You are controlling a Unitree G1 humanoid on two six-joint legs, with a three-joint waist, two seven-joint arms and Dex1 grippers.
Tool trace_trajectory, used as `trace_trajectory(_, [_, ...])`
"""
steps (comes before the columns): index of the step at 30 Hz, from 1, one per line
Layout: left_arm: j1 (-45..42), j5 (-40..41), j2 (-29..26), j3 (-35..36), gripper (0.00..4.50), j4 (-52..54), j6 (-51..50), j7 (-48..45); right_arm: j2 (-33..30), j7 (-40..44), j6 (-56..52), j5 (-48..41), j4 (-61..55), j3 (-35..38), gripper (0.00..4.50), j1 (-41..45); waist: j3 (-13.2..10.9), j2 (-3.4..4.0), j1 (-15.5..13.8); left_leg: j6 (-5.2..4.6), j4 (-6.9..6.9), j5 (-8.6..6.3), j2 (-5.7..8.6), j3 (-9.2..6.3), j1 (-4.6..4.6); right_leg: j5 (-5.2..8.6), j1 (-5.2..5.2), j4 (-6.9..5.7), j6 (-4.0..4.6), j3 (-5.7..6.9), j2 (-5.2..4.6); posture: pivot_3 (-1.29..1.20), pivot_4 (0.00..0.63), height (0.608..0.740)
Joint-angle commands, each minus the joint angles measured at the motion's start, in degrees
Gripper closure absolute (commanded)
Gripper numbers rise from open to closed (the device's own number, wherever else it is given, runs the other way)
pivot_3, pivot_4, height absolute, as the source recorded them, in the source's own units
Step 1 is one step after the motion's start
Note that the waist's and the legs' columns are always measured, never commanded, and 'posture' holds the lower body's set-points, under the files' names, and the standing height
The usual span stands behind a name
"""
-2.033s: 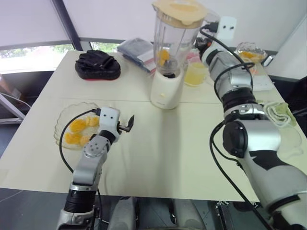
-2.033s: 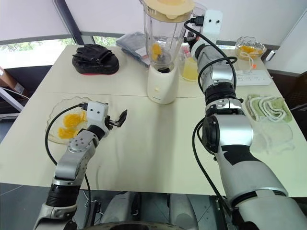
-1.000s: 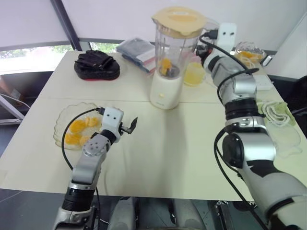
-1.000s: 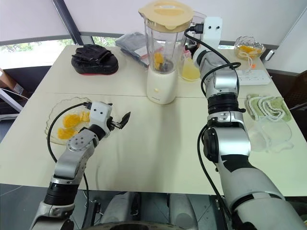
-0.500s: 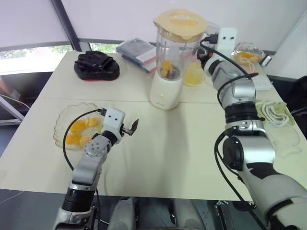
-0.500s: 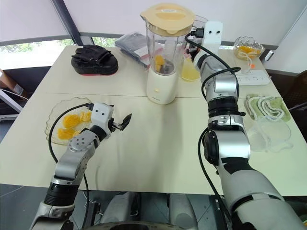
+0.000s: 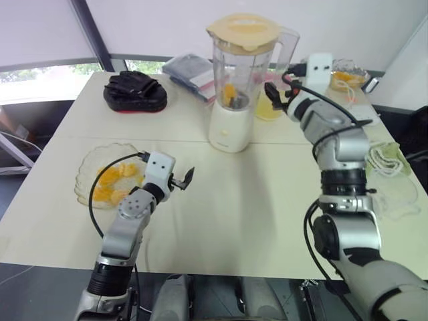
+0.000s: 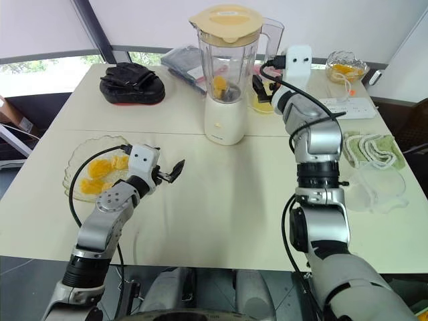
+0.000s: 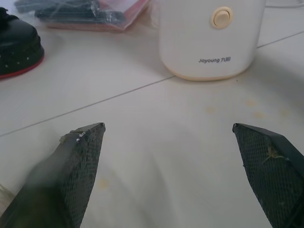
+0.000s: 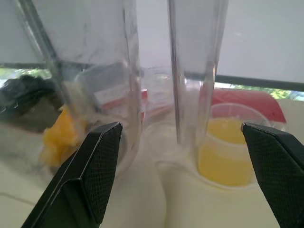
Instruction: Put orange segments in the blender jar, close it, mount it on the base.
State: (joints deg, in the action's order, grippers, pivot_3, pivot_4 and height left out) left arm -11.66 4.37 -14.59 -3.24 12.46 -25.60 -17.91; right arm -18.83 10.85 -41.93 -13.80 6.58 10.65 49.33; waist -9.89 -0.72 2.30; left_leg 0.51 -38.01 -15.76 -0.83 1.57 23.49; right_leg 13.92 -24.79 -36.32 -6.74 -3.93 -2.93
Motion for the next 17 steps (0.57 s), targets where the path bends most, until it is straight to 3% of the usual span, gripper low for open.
trace_trajectory(1, [0.34,1.24,0.01,0.6,0.0,3.3,0.22,-0.57,-1.7,0.85,-6.56,-3.82,-13.27,2.57,0.35,-4.68,0.0,-0.01,-0.03,0.0,0.0,0.0,0.0,0.0,0.0,0.0,0.0,0.01,0.0,0.0,0.0,0.0,0.15,0.74])
trace_trajectory(8, [1.2,9.85,-0.13,8.02,0.0,11.43,-6.5,-1.28,-6.06,9.79,-9.78,-13.77,-35.93,5.83,0.35,-23.61,0.01,-0.03,0.21,-0.01,0.0,-0.01,-0.02,-0.05,0.0,0.0,0.05,0.05,0.0,0.02,0.03,0.0,0.15,0.74])
trace_trajectory(17, [-3.84,21.75,-4.81,17.17,0.0,17.77,-17.35,-2.51,-15.15,15.64,-10.88,-20.46,-40.62,13.71,0.35,-34.49,0.04,-0.19,0.09,-0.02,-0.25,0.05,0.01,-0.13,-0.26,0.0,0.44,0.09,0.07,-0.02,0.3,0.0,0.15,0.74])
